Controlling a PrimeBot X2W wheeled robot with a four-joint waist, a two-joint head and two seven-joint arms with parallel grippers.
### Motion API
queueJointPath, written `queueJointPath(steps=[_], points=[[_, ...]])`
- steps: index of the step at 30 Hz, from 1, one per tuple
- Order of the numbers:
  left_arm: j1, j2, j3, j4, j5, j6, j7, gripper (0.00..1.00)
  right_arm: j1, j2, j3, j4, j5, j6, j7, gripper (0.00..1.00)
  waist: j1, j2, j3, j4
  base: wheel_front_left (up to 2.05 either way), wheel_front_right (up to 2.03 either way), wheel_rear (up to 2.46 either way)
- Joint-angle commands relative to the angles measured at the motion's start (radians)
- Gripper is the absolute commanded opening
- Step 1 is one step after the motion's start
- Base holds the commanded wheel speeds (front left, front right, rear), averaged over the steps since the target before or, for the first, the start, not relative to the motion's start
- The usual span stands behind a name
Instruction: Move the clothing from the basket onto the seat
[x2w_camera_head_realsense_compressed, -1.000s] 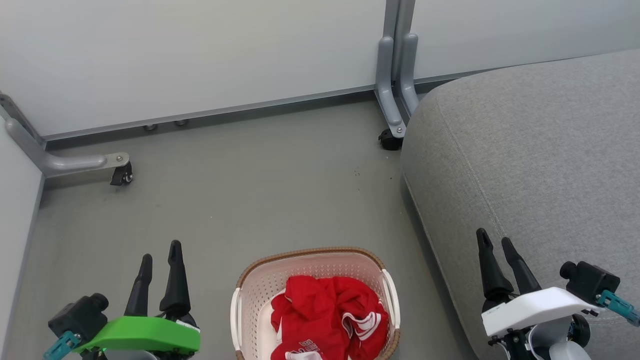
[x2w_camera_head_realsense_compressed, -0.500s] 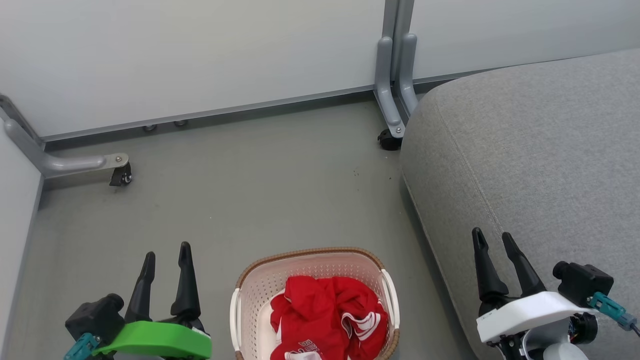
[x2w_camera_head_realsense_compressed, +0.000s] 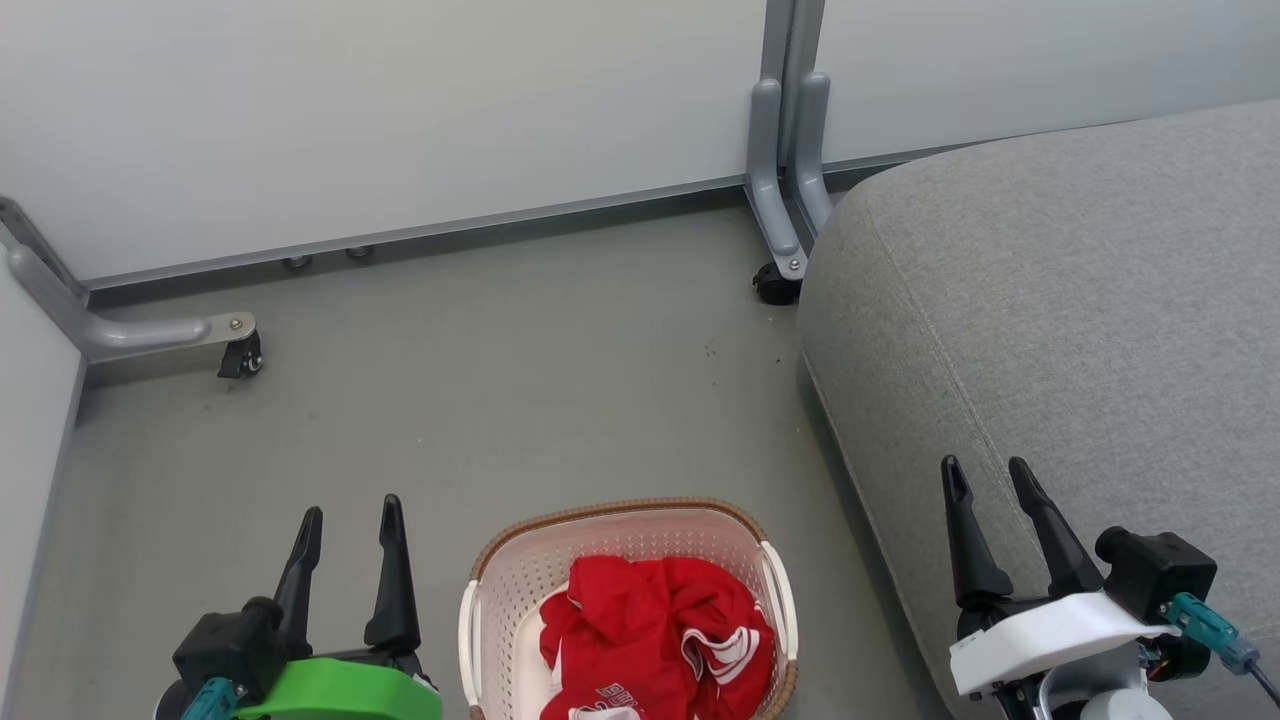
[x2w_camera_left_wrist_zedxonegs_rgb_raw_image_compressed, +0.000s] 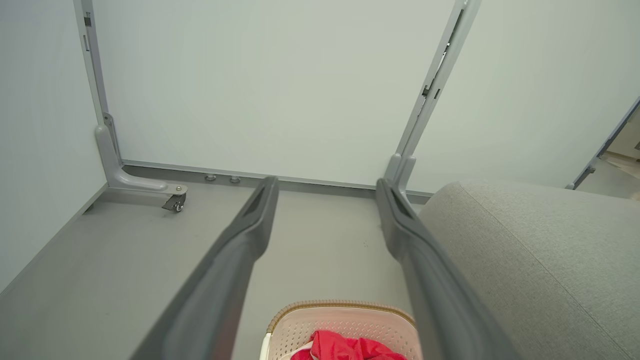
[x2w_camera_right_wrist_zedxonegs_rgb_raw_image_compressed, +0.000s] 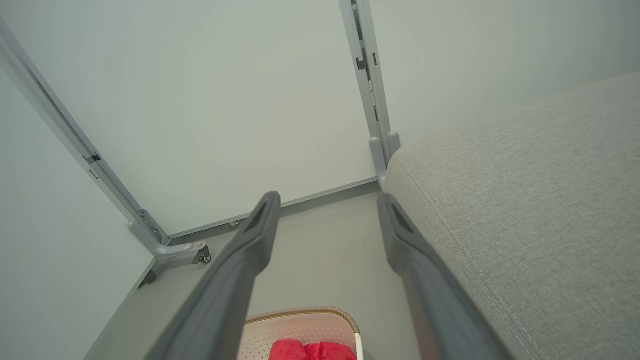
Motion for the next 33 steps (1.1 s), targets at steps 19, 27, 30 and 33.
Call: queueJointPath(steps=[19, 27, 30, 33], points=[[0.028, 0.008, -0.032, 0.008, 0.173, 0.009, -0.046, 1.00, 0.023, -0.006, 0.004, -0.027, -0.150, 0.000, -0.047, 1.00, 0.0000, 0.0000, 0.000, 0.000, 0.00, 0.00, 0.00], [0.035, 0.009, -0.048, 0.003, 0.234, 0.018, -0.061, 1.00, 0.035, -0.007, 0.006, -0.029, -0.204, 0.000, -0.062, 1.00, 0.0000, 0.0000, -0.003, -0.002, 0.00, 0.00, 0.00], [0.039, 0.009, -0.050, 0.000, 0.255, 0.021, -0.065, 1.00, 0.036, -0.007, 0.008, -0.028, -0.223, 0.000, -0.067, 1.00, 0.0000, 0.0000, -0.005, -0.003, 0.00, 0.00, 0.00], [0.041, 0.009, -0.049, -0.002, 0.275, 0.024, -0.072, 1.00, 0.038, -0.007, 0.012, -0.027, -0.246, 0.000, -0.073, 1.00, 0.0000, 0.0000, -0.007, -0.002, 0.00, 0.00, 0.00]])
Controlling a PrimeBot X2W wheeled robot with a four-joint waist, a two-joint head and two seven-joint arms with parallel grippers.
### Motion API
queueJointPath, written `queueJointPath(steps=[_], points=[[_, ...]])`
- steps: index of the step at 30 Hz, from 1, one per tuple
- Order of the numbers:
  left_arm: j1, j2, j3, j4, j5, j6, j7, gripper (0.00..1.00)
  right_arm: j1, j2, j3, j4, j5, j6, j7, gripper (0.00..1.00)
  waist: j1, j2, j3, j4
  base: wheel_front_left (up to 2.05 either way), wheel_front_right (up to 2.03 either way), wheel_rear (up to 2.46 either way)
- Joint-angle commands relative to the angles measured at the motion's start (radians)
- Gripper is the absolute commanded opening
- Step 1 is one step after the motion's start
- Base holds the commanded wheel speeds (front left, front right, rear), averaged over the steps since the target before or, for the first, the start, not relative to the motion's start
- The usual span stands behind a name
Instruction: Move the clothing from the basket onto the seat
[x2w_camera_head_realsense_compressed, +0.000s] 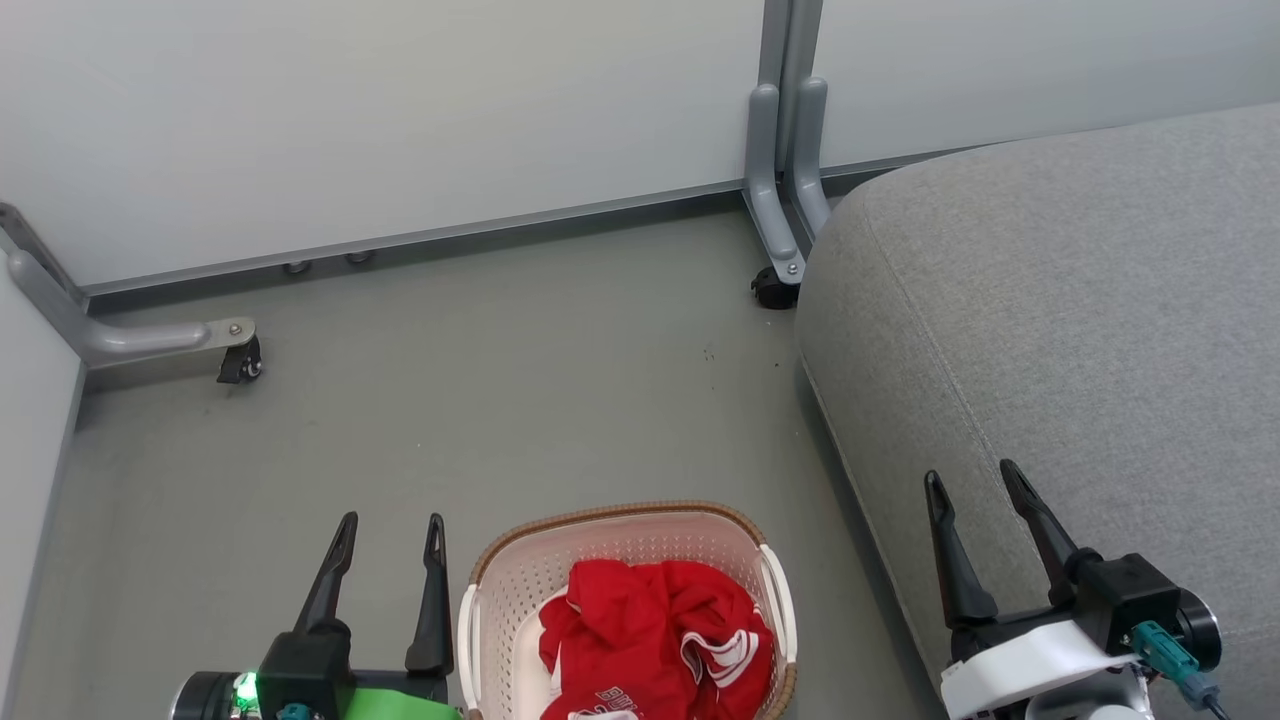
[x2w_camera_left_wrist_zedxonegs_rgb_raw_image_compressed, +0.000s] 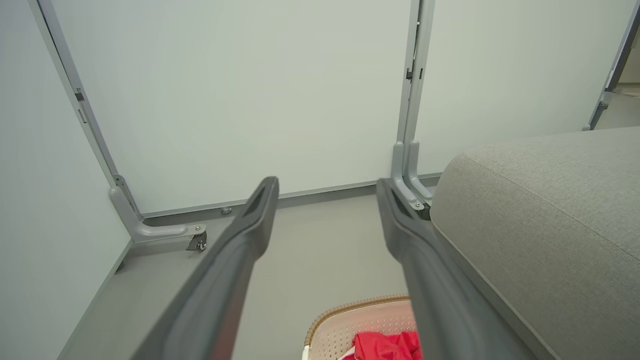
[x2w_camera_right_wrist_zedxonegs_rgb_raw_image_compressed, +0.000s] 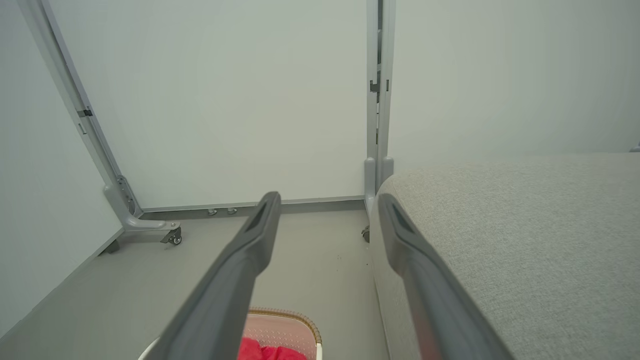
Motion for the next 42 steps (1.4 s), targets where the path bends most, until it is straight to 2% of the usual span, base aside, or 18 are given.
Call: queueJointPath(steps=[1, 6, 37, 42], points=[[0.015, 0.007, -0.002, -0.004, 0.026, 0.006, -0.011, 1.00, 0.010, -0.004, 0.003, -0.006, -0.022, 0.000, -0.010, 1.00, 0.0000, -0.0001, -0.001, 0.000, 0.00, 0.00, 0.00], [0.022, 0.007, -0.007, -0.009, 0.056, 0.006, -0.019, 1.00, 0.017, -0.005, 0.011, -0.008, -0.055, 0.000, -0.019, 1.00, 0.0000, -0.0001, -0.007, 0.001, 0.00, 0.00, 0.00], [0.024, 0.007, -0.008, 0.005, 0.056, -0.011, -0.015, 1.00, 0.016, -0.004, 0.029, -0.013, -0.049, 0.000, -0.016, 1.00, 0.0000, -0.0001, -0.002, 0.002, 0.00, 0.00, 0.00], [0.019, 0.006, -0.015, 0.013, 0.044, -0.035, -0.015, 1.00, 0.001, -0.005, 0.026, -0.023, -0.046, 0.000, -0.016, 1.00, 0.0000, -0.0001, 0.010, -0.004, 0.00, 0.00, 0.00]])
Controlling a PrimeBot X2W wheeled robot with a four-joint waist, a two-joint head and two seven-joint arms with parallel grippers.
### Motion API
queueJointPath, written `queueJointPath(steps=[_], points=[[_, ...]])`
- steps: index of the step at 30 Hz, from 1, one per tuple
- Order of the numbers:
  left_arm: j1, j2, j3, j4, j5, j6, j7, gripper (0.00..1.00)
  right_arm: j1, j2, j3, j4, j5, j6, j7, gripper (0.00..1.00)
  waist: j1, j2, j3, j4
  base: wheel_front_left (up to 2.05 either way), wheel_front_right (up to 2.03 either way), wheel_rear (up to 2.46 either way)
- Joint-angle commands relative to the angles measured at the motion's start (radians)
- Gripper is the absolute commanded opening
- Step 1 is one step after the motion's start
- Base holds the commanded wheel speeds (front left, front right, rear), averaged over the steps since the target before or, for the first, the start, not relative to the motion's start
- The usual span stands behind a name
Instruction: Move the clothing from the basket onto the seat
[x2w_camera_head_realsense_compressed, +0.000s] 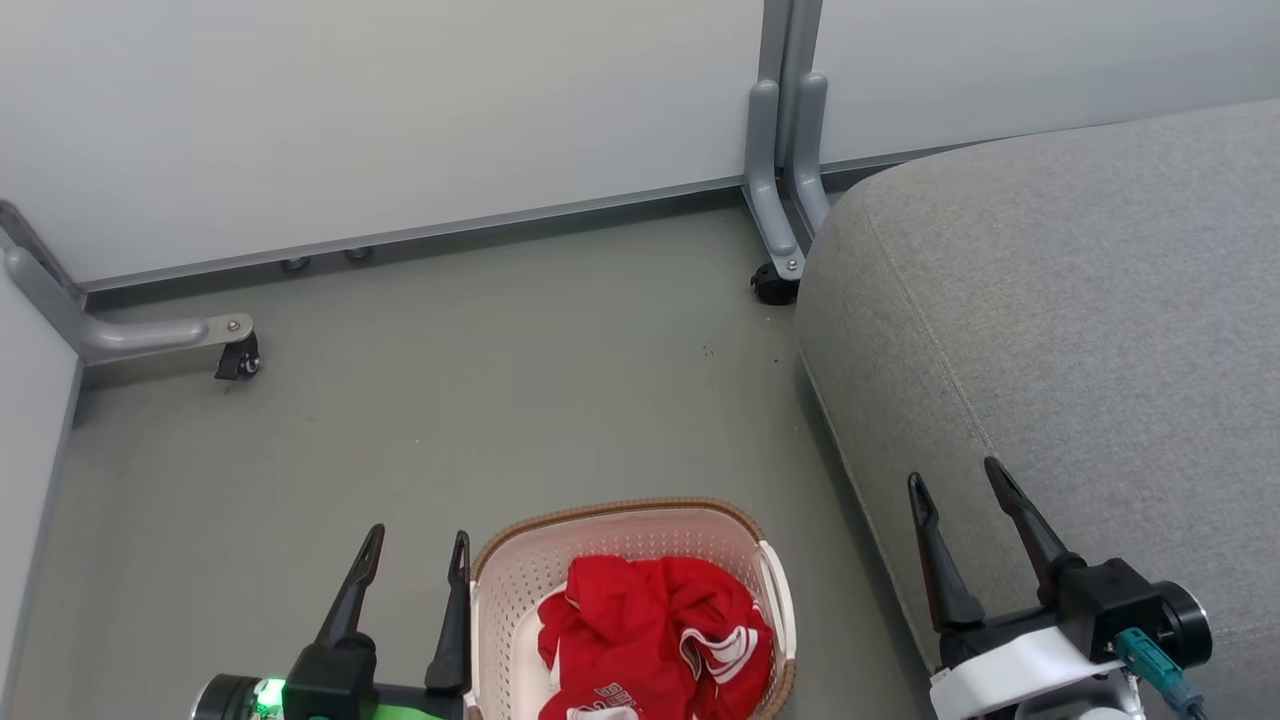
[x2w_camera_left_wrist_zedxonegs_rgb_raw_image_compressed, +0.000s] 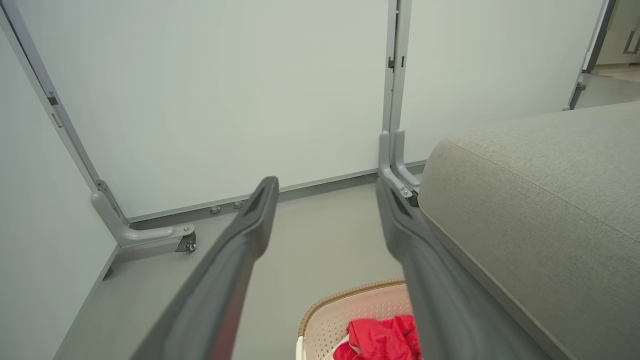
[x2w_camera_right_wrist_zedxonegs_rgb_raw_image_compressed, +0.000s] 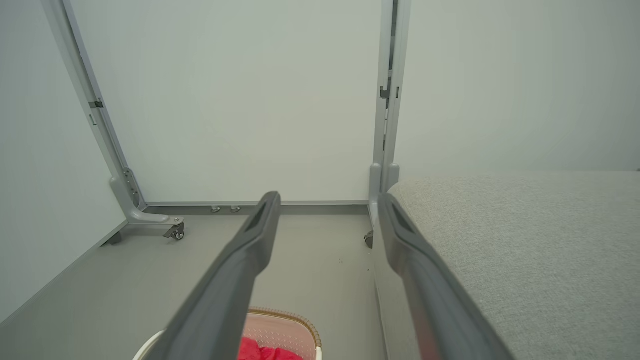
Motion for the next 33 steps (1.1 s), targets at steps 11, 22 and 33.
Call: queueJointPath(steps=[11, 22, 33], points=[[-0.136, 0.006, -0.039, 0.072, 0.025, -0.062, 0.000, 1.00, -0.118, -0.004, -0.059, -0.083, 0.012, 0.000, -0.003, 1.00, 0.0000, 0.0000, 0.158, -0.036, 0.00, 0.00, 0.00], [-0.416, 0.007, -0.161, 0.319, -0.019, -0.092, 0.000, 1.00, -0.290, -0.003, -0.164, -0.172, 0.075, 0.000, -0.003, 1.00, 0.0000, 0.0000, 0.419, -0.070, 0.00, 0.00, 0.00], [-0.690, 0.040, -0.365, 0.677, -0.116, -0.093, 0.000, 1.00, -0.401, -0.003, -0.192, -0.218, 0.099, 0.000, -0.003, 1.00, 0.0000, 0.0000, 0.623, -0.098, 0.00, 0.00, 0.00]])
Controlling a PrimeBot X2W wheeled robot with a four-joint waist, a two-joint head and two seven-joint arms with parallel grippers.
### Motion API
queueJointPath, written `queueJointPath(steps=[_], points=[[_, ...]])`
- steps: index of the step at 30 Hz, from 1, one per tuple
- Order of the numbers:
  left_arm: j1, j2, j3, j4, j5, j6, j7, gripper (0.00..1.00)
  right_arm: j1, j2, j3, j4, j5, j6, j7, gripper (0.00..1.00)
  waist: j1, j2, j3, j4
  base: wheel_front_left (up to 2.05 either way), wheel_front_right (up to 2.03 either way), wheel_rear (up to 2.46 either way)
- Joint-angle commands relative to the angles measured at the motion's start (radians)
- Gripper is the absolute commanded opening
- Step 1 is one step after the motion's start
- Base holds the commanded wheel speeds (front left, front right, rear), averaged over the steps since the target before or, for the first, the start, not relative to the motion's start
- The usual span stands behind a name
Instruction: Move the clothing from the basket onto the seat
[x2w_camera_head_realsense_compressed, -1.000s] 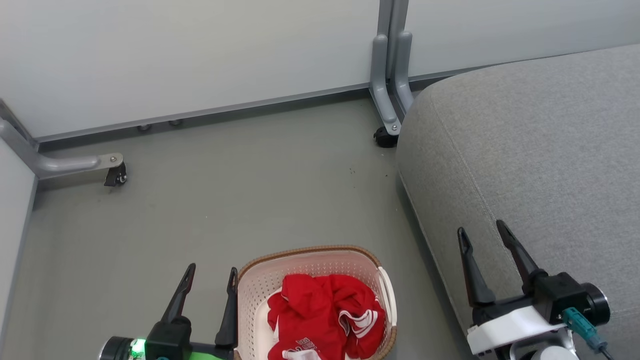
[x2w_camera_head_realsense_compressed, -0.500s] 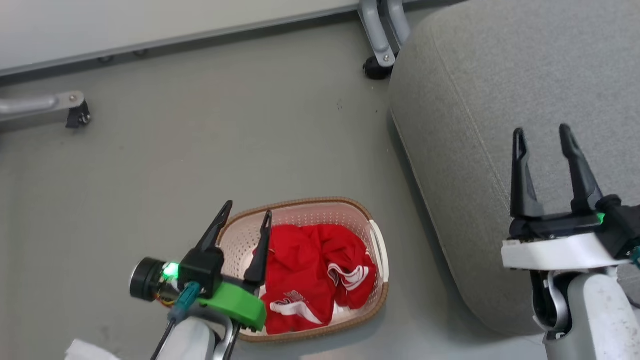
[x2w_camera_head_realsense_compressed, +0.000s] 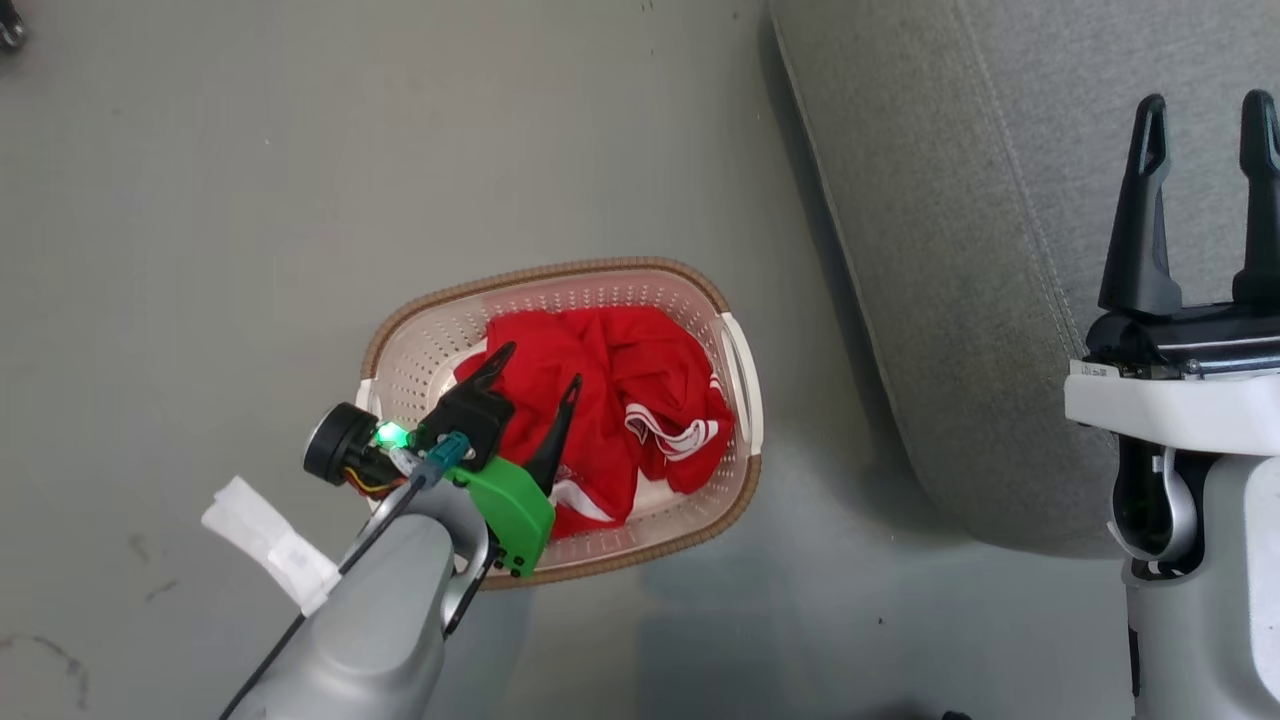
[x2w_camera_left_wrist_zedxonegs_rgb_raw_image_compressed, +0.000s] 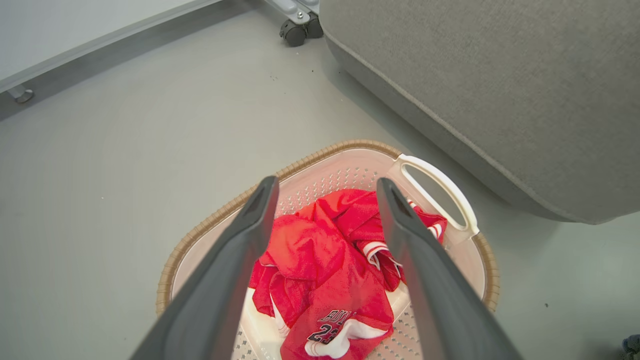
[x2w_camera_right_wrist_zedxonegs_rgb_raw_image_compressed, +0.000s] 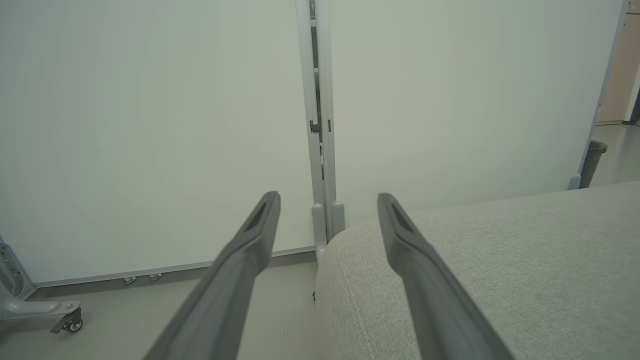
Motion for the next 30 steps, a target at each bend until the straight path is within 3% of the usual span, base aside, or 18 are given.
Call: queueJointPath(steps=[1, 9, 16, 23, 27, 30], points=[[-0.053, 0.005, -0.018, 0.048, -0.009, -0.002, 0.000, 1.00, -0.023, -0.002, 0.006, -0.011, 0.003, 0.000, -0.003, 1.00, -0.0001, 0.0000, 0.134, -0.030, 0.00, 0.00, 0.00], [-0.259, -0.016, -0.066, 0.313, -0.037, -0.002, 0.004, 1.00, -0.071, -0.001, 0.048, -0.064, 0.027, 0.000, -0.003, 1.00, -0.0001, 0.0000, 0.276, -0.068, 0.00, 0.00, 0.00], [-0.372, -0.015, -0.092, 0.438, -0.053, -0.002, 0.033, 1.00, -0.099, -0.001, 0.104, -0.128, 0.037, 0.000, -0.003, 1.00, -0.0001, 0.0000, 0.366, -0.108, 0.00, 0.00, 0.00], [-0.439, -0.003, -0.113, 0.492, -0.038, 0.003, 0.033, 1.00, -0.120, -0.001, 0.097, -0.157, 0.060, 0.000, -0.003, 1.00, -0.0001, 0.0000, 0.421, -0.137, 0.00, 0.00, 0.00], [-0.468, 0.008, -0.131, 0.506, -0.022, 0.030, 0.042, 1.00, -0.114, -0.001, 0.088, -0.164, 0.078, 0.000, -0.003, 1.00, -0.0001, 0.0000, 0.446, -0.147, 0.00, 0.00, 0.00], [-0.492, 0.021, -0.140, 0.514, -0.008, 0.082, 0.042, 1.00, -0.116, -0.001, 0.081, -0.169, 0.101, 0.000, -0.003, 1.00, -0.0001, 0.0000, 0.465, -0.158, 0.00, 0.00, 0.00]])
